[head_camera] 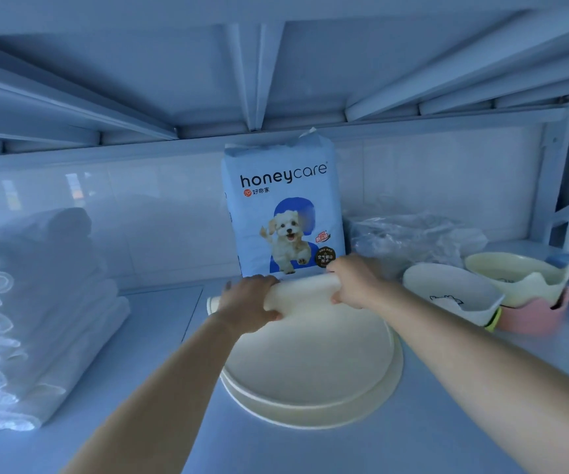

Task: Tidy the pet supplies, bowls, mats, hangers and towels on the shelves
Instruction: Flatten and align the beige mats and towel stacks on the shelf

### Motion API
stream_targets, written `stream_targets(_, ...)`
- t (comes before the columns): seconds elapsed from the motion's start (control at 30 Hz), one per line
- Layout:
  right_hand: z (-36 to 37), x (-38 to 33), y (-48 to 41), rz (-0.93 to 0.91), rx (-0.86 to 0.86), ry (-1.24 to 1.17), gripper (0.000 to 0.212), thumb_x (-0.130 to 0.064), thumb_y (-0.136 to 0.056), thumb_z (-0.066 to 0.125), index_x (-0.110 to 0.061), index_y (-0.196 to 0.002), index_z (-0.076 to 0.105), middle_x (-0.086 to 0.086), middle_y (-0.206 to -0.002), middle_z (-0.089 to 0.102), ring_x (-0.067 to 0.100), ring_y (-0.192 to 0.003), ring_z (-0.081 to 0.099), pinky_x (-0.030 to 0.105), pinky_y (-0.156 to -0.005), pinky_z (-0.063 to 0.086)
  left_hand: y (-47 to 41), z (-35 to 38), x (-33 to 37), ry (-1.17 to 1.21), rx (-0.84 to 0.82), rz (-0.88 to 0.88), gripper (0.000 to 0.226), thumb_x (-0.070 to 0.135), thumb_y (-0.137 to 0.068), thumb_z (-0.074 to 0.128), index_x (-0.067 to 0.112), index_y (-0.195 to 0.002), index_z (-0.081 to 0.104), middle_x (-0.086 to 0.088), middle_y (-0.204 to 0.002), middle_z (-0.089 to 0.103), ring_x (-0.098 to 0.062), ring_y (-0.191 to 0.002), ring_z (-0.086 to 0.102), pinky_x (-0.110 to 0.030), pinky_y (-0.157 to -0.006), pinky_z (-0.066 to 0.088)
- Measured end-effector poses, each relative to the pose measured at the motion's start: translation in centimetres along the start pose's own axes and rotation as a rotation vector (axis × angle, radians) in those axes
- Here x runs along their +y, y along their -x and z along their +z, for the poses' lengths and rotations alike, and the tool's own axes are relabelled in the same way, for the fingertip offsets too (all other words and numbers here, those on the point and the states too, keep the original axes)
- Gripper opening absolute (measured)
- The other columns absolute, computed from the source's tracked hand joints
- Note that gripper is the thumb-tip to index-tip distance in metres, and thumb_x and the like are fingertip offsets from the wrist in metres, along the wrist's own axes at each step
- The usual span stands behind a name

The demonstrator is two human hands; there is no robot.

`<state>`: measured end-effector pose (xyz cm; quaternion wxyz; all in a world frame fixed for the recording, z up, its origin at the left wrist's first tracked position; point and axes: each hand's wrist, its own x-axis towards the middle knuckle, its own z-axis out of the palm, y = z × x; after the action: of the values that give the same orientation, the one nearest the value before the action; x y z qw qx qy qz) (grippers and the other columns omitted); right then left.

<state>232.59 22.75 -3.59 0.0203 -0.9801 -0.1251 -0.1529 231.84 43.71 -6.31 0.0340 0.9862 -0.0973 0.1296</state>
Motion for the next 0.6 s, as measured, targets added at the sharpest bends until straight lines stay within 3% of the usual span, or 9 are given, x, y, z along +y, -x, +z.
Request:
stream_targets(0.07, 2.2, 0.6, 0.3, -0.064, 0.011, 0.010, 0.059, -0.035, -0.078, 0.070, -0.023, -0.131, 0.045, 0.001, -0.132, 0.048, 0.022, -0.117, 0.050, 0.035, -0.093, 0.042, 0.6, 1.6, 0.6, -0.077, -0.035, -0.005, 0.077, 0.045, -0.085, 0.058, 0.032, -0.146, 0.013, 0.004, -0.151, 0.020, -0.019, -0.141, 0.016, -0.060, -0.108, 0.015)
stream_targets(0.1, 3.2, 0.9, 0.6, -0.100, 0.035, 0.002, 0.064, -0.033, -0.080, 0.068, -0.022, -0.136, 0.039, 0.001, -0.140, 0.039, 0.021, -0.125, 0.043, 0.037, -0.099, 0.037, 1.0, 2.4, 0.7, -0.087, -0.023, -0.008, 0.076, 0.045, -0.090, 0.051, 0.033, -0.148, 0.003, 0.005, -0.155, 0.006, -0.018, -0.144, 0.004, -0.062, -0.109, 0.010)
stream_targets(0.17, 4.7, 1.6, 1.3, -0.140, 0.113, -0.076, 0.065, -0.028, -0.085, 0.062, -0.019, -0.141, 0.031, 0.000, -0.149, 0.024, 0.020, -0.134, 0.030, 0.037, -0.106, 0.030, 2.0, 4.0, 0.6, -0.032, 0.006, -0.003, 0.063, 0.043, -0.095, 0.036, 0.037, -0.147, 0.000, 0.007, -0.157, -0.005, -0.015, -0.144, -0.005, -0.060, -0.111, 0.006)
stream_targets(0.27, 6.4, 2.1, 2.3, -0.141, 0.102, -0.257, 0.049, -0.030, -0.090, 0.051, -0.018, -0.136, 0.040, -0.005, -0.146, 0.030, 0.015, -0.133, 0.033, 0.032, -0.103, 0.036, 3.2, 5.0, 0.2, 0.084, -0.080, 0.005, 0.054, 0.049, -0.096, 0.026, 0.040, -0.147, 0.010, 0.007, -0.158, -0.001, -0.014, -0.145, -0.002, -0.053, -0.115, 0.001)
stream_targets(0.4, 7.4, 2.4, 2.9, -0.165, -0.063, -0.295, 0.047, -0.037, -0.095, 0.044, -0.020, -0.139, 0.040, -0.006, -0.150, 0.028, 0.009, -0.138, 0.024, 0.022, -0.108, 0.022, 3.5, 5.0, 0.1, 0.085, -0.099, 0.013, 0.058, 0.057, -0.093, 0.031, 0.040, -0.146, 0.017, 0.008, -0.157, 0.006, -0.012, -0.144, 0.003, -0.048, -0.116, -0.001)
stream_targets(0.6, 6.9, 2.2, 3.9, -0.183, -0.041, -0.291, 0.045, -0.035, -0.095, 0.042, -0.020, -0.138, 0.041, -0.004, -0.152, 0.026, 0.012, -0.138, 0.025, 0.024, -0.108, 0.025, 4.8, 4.5, 0.4, 0.136, 0.059, 0.103, 0.039, 0.040, -0.092, 0.044, 0.037, -0.130, 0.049, 0.010, -0.146, 0.037, -0.006, -0.136, 0.028, -0.026, -0.113, 0.021)
